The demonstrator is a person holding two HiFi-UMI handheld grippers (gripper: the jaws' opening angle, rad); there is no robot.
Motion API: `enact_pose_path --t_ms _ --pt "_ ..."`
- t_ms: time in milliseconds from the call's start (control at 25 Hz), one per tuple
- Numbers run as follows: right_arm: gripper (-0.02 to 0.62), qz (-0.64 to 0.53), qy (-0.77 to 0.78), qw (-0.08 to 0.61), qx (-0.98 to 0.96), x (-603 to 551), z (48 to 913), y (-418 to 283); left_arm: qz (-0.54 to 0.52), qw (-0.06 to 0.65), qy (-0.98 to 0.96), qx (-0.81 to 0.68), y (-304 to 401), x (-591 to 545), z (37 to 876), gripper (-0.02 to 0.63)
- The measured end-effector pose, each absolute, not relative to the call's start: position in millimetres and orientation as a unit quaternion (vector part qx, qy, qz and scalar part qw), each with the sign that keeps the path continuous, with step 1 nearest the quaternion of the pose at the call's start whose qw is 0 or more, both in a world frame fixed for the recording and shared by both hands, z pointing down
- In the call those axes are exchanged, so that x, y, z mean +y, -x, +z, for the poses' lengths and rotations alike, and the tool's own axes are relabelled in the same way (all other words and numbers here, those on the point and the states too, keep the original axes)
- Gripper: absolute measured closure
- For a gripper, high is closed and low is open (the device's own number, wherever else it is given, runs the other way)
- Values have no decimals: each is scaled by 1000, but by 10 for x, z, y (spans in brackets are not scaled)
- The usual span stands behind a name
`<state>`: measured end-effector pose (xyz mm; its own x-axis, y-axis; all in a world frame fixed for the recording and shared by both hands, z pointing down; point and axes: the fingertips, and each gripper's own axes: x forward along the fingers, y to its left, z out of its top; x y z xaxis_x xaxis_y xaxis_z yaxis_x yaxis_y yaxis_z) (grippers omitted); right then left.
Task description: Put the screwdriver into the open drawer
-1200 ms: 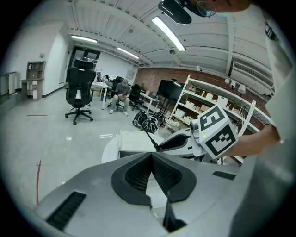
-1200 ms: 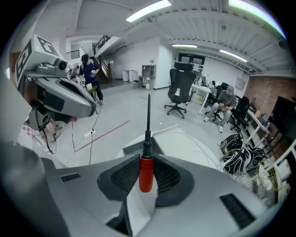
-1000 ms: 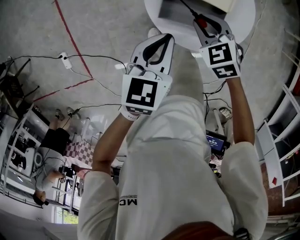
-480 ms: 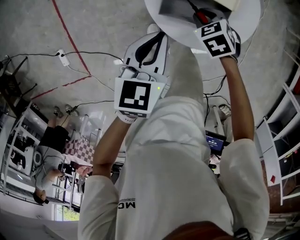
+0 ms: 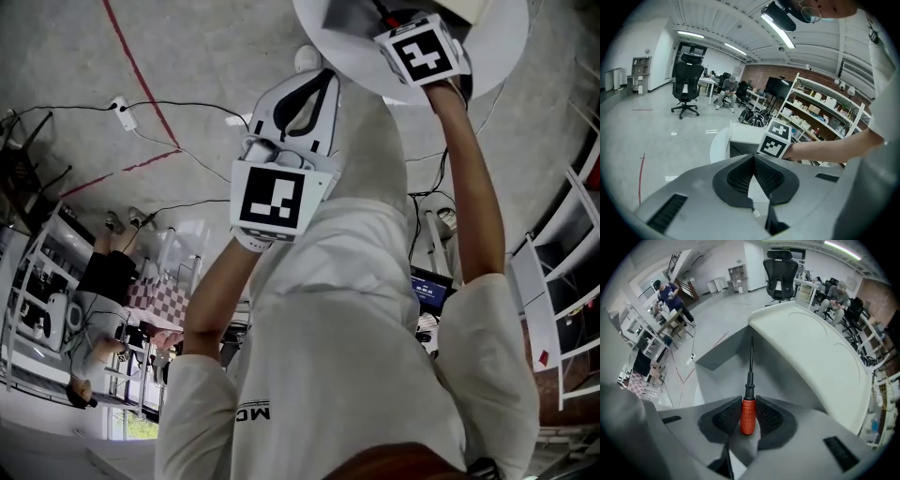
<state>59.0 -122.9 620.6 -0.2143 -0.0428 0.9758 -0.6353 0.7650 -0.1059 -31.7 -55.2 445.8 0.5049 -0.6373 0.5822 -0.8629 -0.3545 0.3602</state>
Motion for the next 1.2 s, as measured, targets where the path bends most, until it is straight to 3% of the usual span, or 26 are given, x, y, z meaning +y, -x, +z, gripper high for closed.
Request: enact_pose_path --t_ms 480,1200 --pt "448 299 -253 552 -736 -1355 6283 -376 182 332 -806 -454 306 -480 4552 597" --pt "442 264 -278 548 -744 -1301 6058 -512 181 320 -819 -440 184 -519 4430 597"
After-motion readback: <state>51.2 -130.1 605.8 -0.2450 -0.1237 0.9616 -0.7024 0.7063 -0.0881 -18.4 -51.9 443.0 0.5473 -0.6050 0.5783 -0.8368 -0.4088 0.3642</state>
